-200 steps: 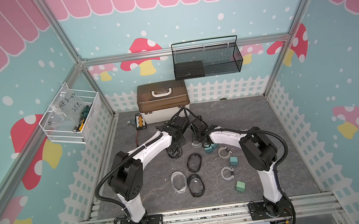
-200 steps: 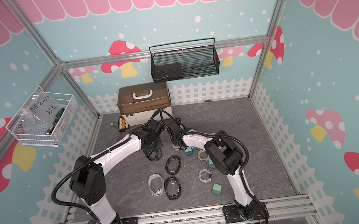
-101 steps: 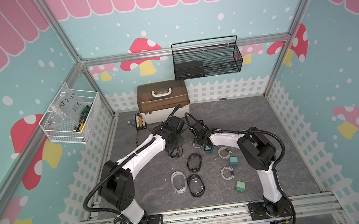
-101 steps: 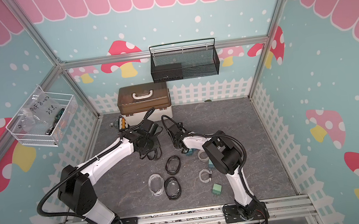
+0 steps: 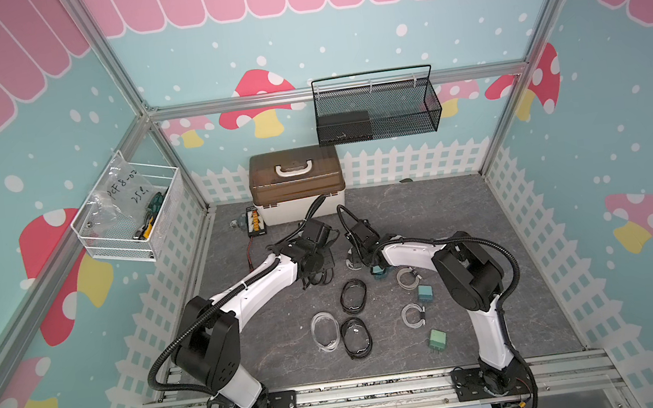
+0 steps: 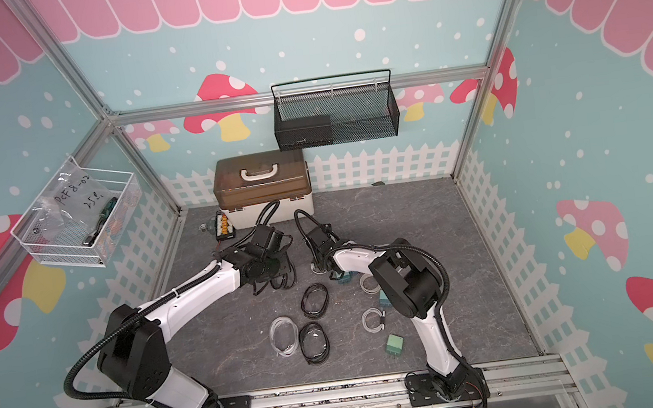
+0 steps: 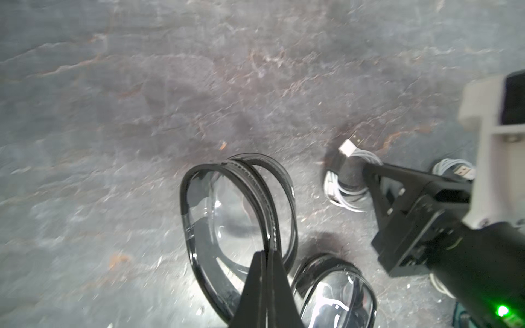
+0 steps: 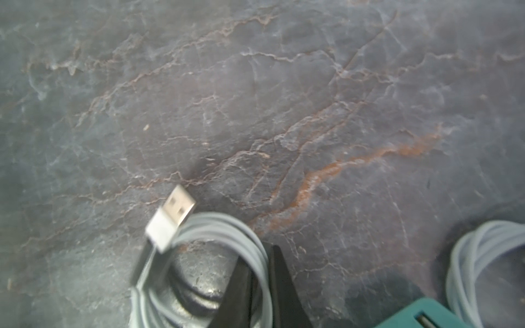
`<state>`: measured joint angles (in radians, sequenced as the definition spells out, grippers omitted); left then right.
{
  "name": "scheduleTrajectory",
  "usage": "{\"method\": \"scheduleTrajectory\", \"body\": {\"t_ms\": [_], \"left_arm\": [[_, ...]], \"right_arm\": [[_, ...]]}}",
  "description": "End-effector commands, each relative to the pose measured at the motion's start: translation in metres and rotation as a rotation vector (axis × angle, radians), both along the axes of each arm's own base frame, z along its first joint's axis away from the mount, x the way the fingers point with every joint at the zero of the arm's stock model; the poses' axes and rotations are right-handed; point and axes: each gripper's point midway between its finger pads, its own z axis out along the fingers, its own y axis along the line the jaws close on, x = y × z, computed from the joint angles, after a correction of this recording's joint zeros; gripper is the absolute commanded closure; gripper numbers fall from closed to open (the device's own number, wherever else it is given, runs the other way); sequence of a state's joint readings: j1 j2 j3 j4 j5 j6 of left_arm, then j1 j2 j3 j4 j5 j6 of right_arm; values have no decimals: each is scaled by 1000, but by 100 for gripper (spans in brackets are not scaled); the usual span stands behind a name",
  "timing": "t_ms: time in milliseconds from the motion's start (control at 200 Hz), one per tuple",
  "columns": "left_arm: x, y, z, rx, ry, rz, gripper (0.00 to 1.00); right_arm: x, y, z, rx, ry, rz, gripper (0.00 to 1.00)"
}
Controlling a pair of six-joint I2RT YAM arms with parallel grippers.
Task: Pack away charging kits
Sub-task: Pick up the charging cable from the center of the board.
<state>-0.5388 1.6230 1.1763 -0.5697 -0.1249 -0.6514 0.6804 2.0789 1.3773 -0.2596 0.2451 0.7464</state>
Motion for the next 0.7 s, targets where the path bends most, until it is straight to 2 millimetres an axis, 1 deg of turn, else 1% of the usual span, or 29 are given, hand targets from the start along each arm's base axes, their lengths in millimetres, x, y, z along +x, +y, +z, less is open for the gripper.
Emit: {"method": "scheduleTrajectory", "body": {"t_ms": [0,25,110,250,270,275,290,355,415,485,525,580,690], "left_arm": [[15,-12,13,-87,-76,-58,100],[15,-13,15,-90,-82,-62,100],[14,-14,19,-101,-103,-66,100],[12,-22,10,-144,-83,-87,100],[12,-23,9,-147,-75,-93,100],[12,-24,9,-147,-73,-94,100],[11,-25,9,-150,-69,-98,100],[9,-28,11,-161,-68,-120,100],[6,-29,17,-146,-89,-132,100],[4,-25,23,-110,-117,-127,100],[4,-22,24,-93,-124,-124,100],[3,-21,21,-78,-121,-120,100],[4,-27,18,-91,-105,-140,100]], "right_arm": [[-12,-4,-3,-2,36,23,98],[-12,-4,1,-5,26,28,100],[-11,-5,15,1,-12,46,100],[-14,-3,44,39,-74,87,100],[-15,-4,43,36,-74,94,100],[-15,-3,49,44,-85,96,100],[-15,-4,57,53,-101,99,100],[-18,-2,68,68,-132,126,100],[-20,-3,73,70,-145,140,100],[-25,-5,73,68,-140,155,100],[-28,-7,71,66,-136,156,100],[-32,-7,71,79,-133,166,100],[-38,9,78,135,-133,239,100]]}}
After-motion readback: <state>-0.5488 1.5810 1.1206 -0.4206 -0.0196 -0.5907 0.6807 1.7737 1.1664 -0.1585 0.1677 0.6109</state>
